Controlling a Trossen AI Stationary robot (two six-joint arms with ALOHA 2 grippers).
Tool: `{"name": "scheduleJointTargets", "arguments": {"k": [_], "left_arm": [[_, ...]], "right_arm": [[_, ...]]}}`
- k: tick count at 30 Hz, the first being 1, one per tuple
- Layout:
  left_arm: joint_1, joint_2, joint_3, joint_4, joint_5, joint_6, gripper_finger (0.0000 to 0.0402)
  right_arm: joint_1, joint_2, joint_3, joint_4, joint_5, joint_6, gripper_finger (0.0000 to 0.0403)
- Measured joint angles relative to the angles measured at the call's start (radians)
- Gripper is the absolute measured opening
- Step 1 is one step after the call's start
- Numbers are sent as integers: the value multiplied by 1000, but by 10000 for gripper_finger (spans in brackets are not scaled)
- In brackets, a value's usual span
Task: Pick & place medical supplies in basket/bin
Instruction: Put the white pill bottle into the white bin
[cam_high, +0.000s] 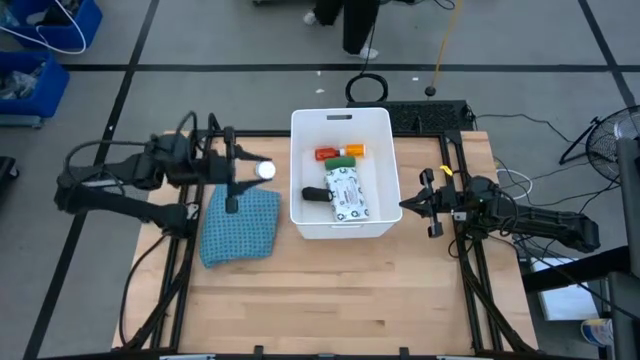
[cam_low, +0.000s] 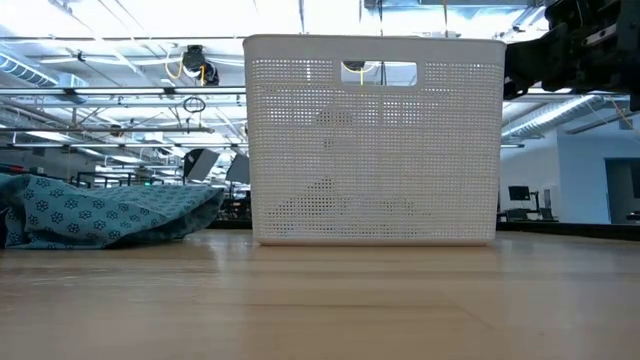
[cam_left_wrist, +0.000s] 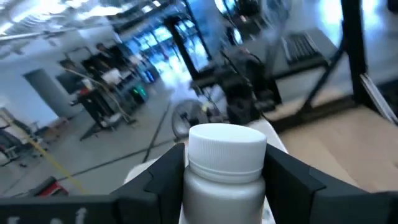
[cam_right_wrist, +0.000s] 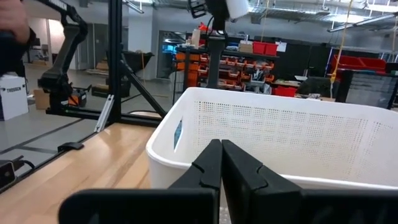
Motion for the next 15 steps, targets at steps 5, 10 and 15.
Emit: {"name": "scheduleJointTargets", "arguments": {"k": [5,10,15], "left_arm": [[113,-38,-159,161,132,-64,180],[181,-75,-322,348,216,-89,180],[261,-125,-487,524,342,-170,180]], "right_arm": [[1,-1,0,1,-3,31,0],[1,-1,0,2,-23,41,0],[1,-1,0,0,-36,38,0]]}}
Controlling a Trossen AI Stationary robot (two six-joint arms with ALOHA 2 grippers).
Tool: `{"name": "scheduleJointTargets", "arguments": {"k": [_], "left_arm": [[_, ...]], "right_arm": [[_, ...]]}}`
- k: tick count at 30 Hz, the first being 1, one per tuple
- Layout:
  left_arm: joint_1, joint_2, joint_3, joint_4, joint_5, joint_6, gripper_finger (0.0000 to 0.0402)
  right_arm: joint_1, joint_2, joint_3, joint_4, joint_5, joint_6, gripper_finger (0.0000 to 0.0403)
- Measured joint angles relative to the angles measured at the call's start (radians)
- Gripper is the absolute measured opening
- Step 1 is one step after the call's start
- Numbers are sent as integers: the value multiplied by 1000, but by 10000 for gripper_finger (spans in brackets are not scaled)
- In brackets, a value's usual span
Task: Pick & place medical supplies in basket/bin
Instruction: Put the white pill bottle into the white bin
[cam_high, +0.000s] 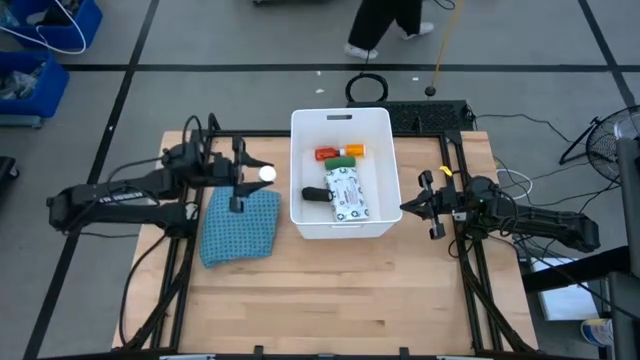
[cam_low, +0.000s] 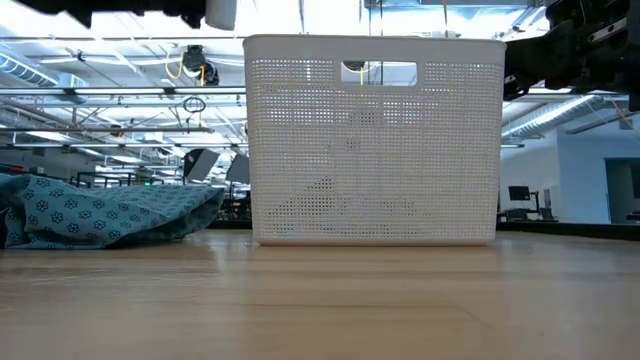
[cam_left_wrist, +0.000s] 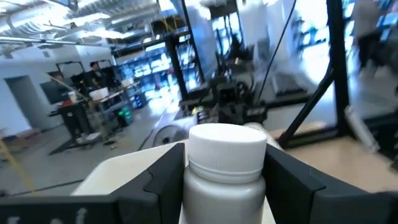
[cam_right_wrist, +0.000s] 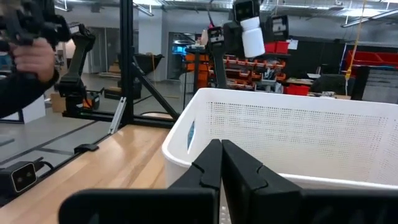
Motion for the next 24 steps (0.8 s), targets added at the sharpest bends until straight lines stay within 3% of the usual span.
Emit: {"name": "scheduleJointTargets", "arguments": {"k": [7,15,19,24], "left_arm": [[42,-18,-200,248,69,-200,180],[42,-35,-444,623,0,-236,180],[52,-57,-471,621,-23,-242,180],[82,-65,-493,621,17,-222,180]], "right_arm": [[0,0,1,-9,-10,7,0],[0,-1,1,-13,-10,6,0],[0,0,2,-18,-10,7,0],[0,0,3,-25,-10,4,0]]}}
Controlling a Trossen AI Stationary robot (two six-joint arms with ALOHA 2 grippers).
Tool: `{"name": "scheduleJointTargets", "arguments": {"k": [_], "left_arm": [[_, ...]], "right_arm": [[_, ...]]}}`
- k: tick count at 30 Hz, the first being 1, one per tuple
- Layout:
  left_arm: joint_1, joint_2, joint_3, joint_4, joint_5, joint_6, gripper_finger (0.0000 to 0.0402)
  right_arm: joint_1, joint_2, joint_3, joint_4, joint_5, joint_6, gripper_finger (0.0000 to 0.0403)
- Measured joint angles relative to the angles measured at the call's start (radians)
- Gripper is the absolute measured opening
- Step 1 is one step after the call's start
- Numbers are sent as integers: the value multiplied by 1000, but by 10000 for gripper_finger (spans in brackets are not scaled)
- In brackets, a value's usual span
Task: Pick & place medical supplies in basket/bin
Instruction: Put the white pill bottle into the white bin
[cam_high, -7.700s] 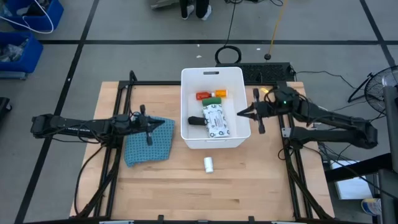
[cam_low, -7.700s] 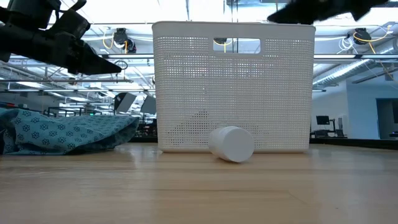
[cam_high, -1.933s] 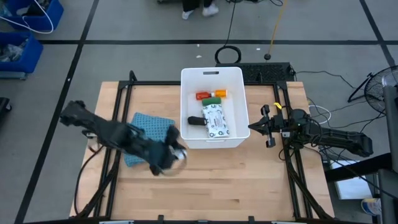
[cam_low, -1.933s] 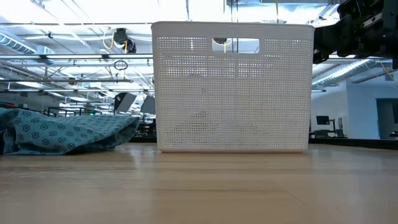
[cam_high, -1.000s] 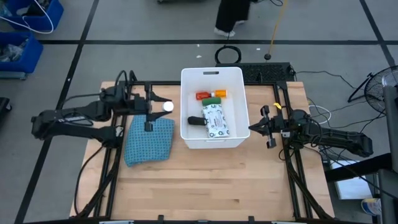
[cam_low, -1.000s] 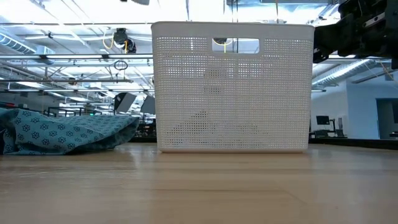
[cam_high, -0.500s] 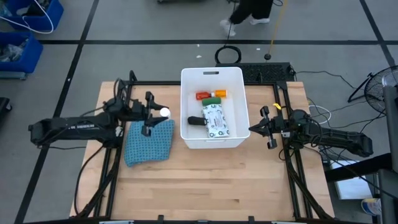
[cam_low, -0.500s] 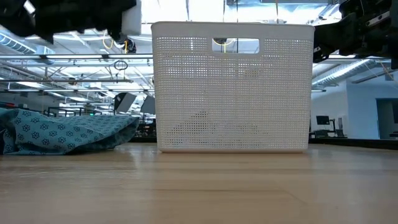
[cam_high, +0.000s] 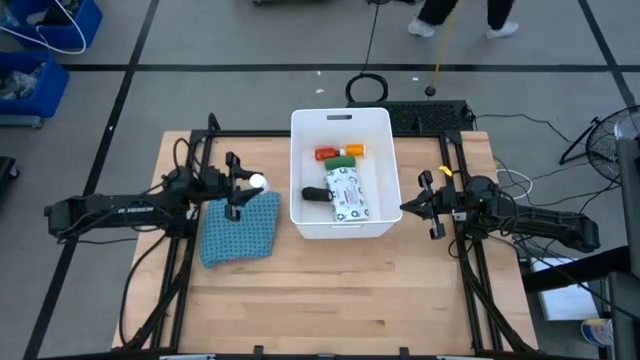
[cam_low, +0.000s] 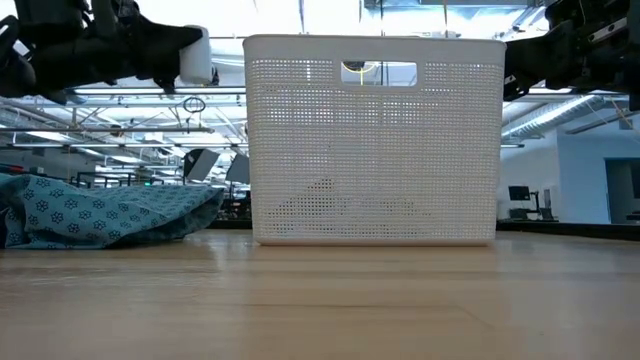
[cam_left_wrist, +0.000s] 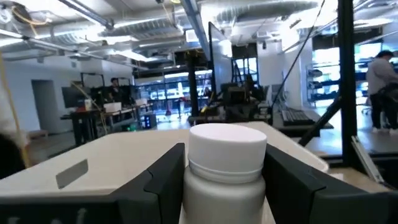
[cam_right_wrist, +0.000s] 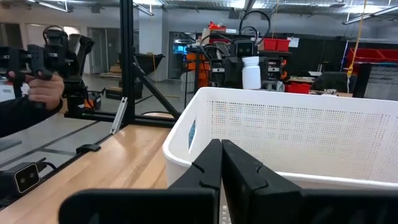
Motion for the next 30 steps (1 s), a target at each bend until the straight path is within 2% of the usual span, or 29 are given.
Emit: {"name": "scheduleJointTargets", "arguments": {"k": [4,8,11,15,18,22,30], "left_arm": [[19,8,6,-30,-110,-50,180],[21,24,82,-180,-220,-132,179],[-2,67,204,-305,-219,-118,179],[-33,170,439,-459,-219,-28,179],[-36,299,650,-612,-218,11,179],[-31,530,927,-796,-199,37,179],[-6,989,1392,-952,22,11,179]], "right_arm": [[0,0,0,1,0,-6,0],[0,0,0,-3,1,-14,0],[0,1,0,-2,1,-16,0],[0,1,0,9,1,-24,0],[0,2,-1,13,2,-24,0],[0,2,-1,15,2,-27,0],[0,2,-1,17,2,-53,0]]}}
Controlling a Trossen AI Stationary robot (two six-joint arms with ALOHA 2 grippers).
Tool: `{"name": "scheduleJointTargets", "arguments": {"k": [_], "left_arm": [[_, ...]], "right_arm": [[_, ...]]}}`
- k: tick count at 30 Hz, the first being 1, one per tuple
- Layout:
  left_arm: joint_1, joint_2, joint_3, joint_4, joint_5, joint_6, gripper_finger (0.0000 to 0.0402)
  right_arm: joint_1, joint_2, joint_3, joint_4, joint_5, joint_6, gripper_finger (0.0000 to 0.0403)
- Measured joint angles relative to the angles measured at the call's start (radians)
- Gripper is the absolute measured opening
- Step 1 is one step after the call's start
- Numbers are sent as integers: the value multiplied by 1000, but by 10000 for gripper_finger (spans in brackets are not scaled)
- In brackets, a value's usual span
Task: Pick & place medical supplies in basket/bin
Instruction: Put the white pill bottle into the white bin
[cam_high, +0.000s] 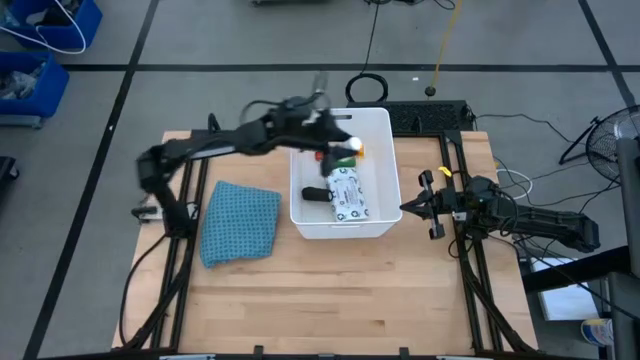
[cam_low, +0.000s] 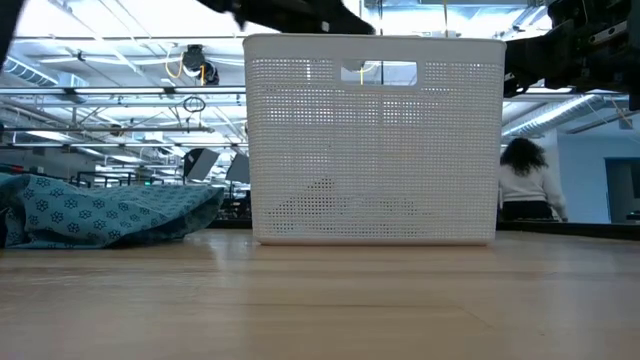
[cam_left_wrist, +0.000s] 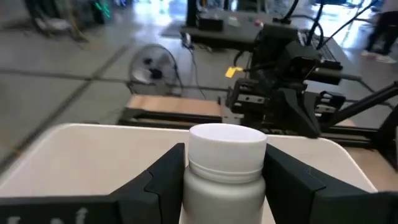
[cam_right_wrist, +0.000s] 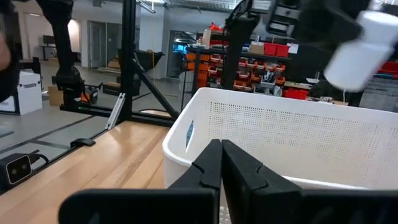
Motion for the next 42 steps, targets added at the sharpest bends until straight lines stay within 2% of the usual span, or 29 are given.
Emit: {"name": "scheduleJointTargets", "arguments": {"k": [3,6,9,13,17,26,30,37,42], "left_arm": [[10,136,138,-48,57,-18,179],[12,251,223,-81,103,-32,179],[9,341,260,-97,137,-51,179],[2,410,265,-98,133,-97,179],[0,449,267,-91,118,-143,179],[-5,507,267,-97,130,-115,179],[-16,519,267,-107,125,-44,179],[-47,531,266,-124,54,125,179],[-61,531,266,-130,22,139,179]], "right_arm": [[0,0,0,0,0,-3,0],[0,0,-1,1,0,-6,0],[0,0,-1,0,0,-8,0],[0,0,-1,-1,-2,-8,0],[0,0,-1,-2,-2,-5,0],[0,0,-1,-1,-3,-5,0],[0,0,-1,-1,-3,-8,0],[0,0,-1,-1,-3,-23,0],[0,0,-1,-1,-3,-26,0]]}}
